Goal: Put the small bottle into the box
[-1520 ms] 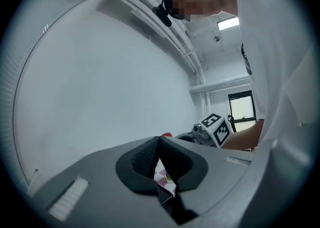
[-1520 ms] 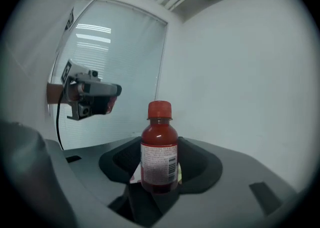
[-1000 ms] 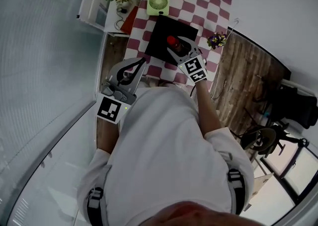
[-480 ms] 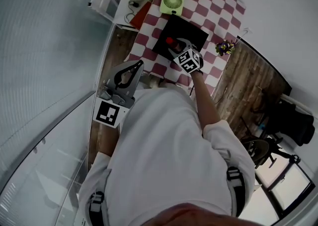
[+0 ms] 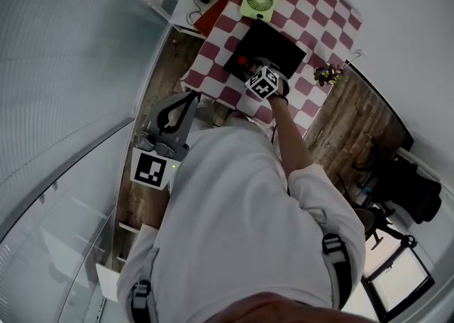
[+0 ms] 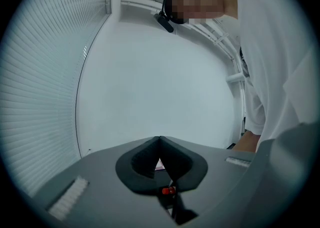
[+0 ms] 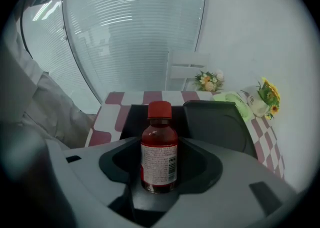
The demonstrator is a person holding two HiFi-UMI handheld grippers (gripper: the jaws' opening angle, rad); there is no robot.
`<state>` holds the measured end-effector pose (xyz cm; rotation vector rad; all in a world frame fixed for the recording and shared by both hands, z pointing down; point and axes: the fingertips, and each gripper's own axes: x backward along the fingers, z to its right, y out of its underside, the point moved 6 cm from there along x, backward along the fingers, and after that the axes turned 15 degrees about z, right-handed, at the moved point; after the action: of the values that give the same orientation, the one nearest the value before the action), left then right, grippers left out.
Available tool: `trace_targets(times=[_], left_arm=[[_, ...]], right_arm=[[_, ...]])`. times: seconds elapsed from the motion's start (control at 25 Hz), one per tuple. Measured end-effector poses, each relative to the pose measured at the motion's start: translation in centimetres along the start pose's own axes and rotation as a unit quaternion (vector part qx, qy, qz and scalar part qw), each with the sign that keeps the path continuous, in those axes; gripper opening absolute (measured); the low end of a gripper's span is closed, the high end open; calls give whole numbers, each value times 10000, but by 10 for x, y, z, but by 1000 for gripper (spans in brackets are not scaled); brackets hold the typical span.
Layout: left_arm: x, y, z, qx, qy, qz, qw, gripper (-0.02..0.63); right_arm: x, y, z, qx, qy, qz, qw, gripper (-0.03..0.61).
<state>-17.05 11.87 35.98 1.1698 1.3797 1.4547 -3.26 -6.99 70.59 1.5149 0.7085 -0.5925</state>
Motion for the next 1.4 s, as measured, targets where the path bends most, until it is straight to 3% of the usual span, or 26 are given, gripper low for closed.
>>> trace_targets(times=[0.4,0.88,1.2,1.4], left_arm=[[11,-2,2,-50,-286,-56,9996,2],[1,-3,1,-68,-142,-33,9999,2],[-8,-5,-3,-81,75,30,9999,2],[-18,-4,-1,-86,342,144,9993,2]], right_arm=[[-34,17,-10,124,-411,-565,9975,222],[-47,24,-16,384,-409,-1088,9925,224],[-42,24,-14,292,-297,-1030,9938,225],[-26,19,-9,-14,-136,-751,9971,215]])
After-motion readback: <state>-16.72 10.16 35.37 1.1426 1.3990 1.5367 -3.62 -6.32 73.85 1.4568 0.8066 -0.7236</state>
